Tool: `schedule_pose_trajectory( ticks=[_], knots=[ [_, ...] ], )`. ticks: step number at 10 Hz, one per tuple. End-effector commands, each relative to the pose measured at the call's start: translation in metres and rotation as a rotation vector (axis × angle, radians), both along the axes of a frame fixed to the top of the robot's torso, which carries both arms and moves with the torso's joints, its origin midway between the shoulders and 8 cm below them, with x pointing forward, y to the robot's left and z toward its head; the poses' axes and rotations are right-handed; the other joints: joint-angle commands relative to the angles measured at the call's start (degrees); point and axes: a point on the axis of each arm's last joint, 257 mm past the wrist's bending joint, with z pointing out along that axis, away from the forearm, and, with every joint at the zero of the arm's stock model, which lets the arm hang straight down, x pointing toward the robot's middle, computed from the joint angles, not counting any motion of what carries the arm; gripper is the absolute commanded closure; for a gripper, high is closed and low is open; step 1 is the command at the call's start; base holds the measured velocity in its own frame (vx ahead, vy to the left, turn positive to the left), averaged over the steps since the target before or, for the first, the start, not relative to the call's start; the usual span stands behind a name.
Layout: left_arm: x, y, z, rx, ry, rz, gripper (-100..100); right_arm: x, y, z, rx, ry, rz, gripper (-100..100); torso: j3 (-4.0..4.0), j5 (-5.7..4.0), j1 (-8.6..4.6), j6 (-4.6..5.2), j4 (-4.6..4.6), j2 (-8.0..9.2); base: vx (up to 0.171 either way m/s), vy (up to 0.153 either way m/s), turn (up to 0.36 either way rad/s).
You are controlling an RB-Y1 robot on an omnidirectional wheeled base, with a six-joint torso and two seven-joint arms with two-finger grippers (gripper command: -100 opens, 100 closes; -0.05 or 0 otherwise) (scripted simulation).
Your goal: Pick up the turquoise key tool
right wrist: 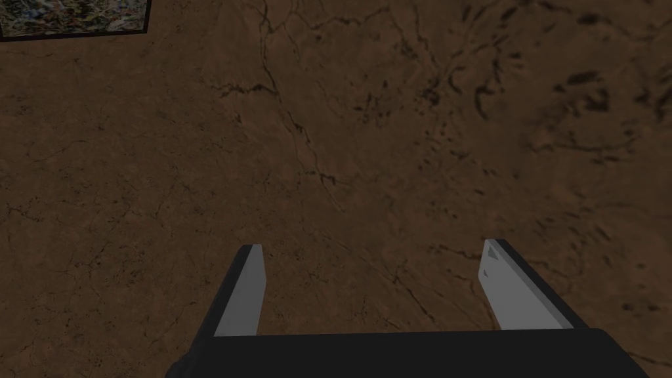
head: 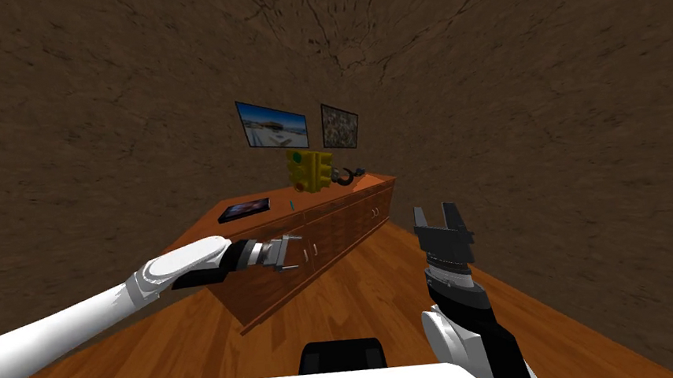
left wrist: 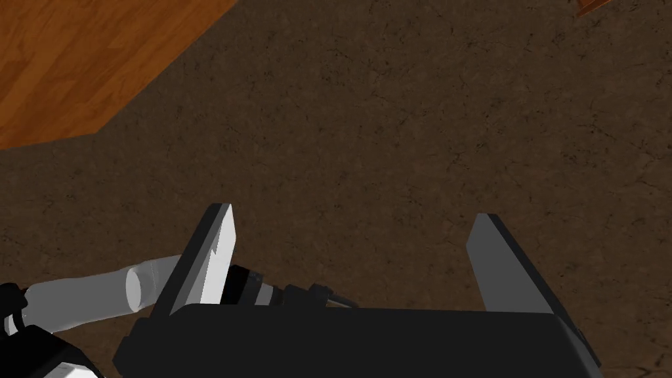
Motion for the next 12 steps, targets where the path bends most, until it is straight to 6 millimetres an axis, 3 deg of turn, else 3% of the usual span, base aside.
schedule_pose_trajectory(
  ticks=[1, 3, 4, 5, 6, 7, 8, 9, 10, 11, 12],
  knots=[
    [0.006, 0.027, -0.014, 0.121, -0.030, -0.015, -100, 0.000, 0.000, 0.000, 0.000, 0.000, 0.000, 0, 0.00, 0.00, 0.00, 0.00, 0.00, 0.00, 0.025, -0.064, -0.171],
    [0.007, 0.040, -0.014, 0.162, -0.034, -0.009, -100, 0.000, 0.000, 0.000, 0.000, 0.000, 0.000, 0, -0.04, 0.01, 0.03, 0.00, -0.02, -0.07, 0.017, -0.034, -0.052],
    [0.009, 0.062, -0.025, 0.258, -0.054, -0.025, -100, 0.000, 0.000, 0.000, 0.000, 0.000, 0.000, 0, -0.01, 0.03, 0.13, -0.01, -0.01, -0.02, 0.021, -0.040, -0.193],
    [0.009, 0.071, -0.023, 0.283, -0.055, -0.020, -100, 0.000, 0.000, 0.000, 0.000, 0.000, 0.000, 0, -0.03, 0.02, 0.07, 0.04, -0.01, -0.05, 0.028, -0.038, -0.115],
    [0.011, 0.097, -0.032, 0.378, -0.068, -0.034, -100, 0.000, 0.000, 0.000, 0.000, 0.000, 0.000, 0, -0.04, 0.03, 0.08, -0.01, -0.02, -0.06, 0.048, -0.048, -0.203],
    [0.011, 0.104, -0.030, 0.400, -0.070, -0.031, -100, 0.000, 0.000, 0.000, 0.000, 0.000, 0.000, 0, -0.08, 0.01, 0.04, 0.04, -0.03, -0.14, 0.046, -0.035, -0.095],
    [0.011, 0.131, -0.037, 0.493, -0.079, -0.046, -100, 0.000, 0.000, 0.000, 0.000, 0.000, 0.000, 0, -0.08, 0.03, 0.08, -0.01, -0.04, -0.14, 0.064, -0.050, -0.165],
    [0.011, 0.138, -0.035, 0.511, -0.079, -0.042, -100, 0.000, 0.000, 0.000, 0.000, 0.000, 0.000, 0, -0.12, 0.02, 0.04, 0.03, -0.05, -0.21, 0.064, -0.043, -0.121],
    [0.009, 0.164, -0.040, 0.597, -0.083, -0.058, -100, 0.000, 0.000, 0.000, 0.000, 0.000, 0.000, 0, -0.12, 0.02, 0.06, -0.01, -0.05, -0.20, 0.089, -0.051, -0.190],
    [0.009, 0.174, -0.036, 0.621, -0.083, -0.052, -100, 0.000, 0.000, 0.000, 0.000, 0.000, 0.000, 0, -0.16, 0.02, 0.03, 0.02, -0.07, -0.28, 0.073, -0.028, -0.108],
    [0.005, 0.203, -0.039, 0.710, -0.081, -0.066, -100, 0.000, 0.000, 0.000, 0.000, 0.000, 0.000, 0, -0.15, 0.02, 0.09, -0.01, -0.06, -0.24, 0.085, -0.021, -0.197]
  ],
)
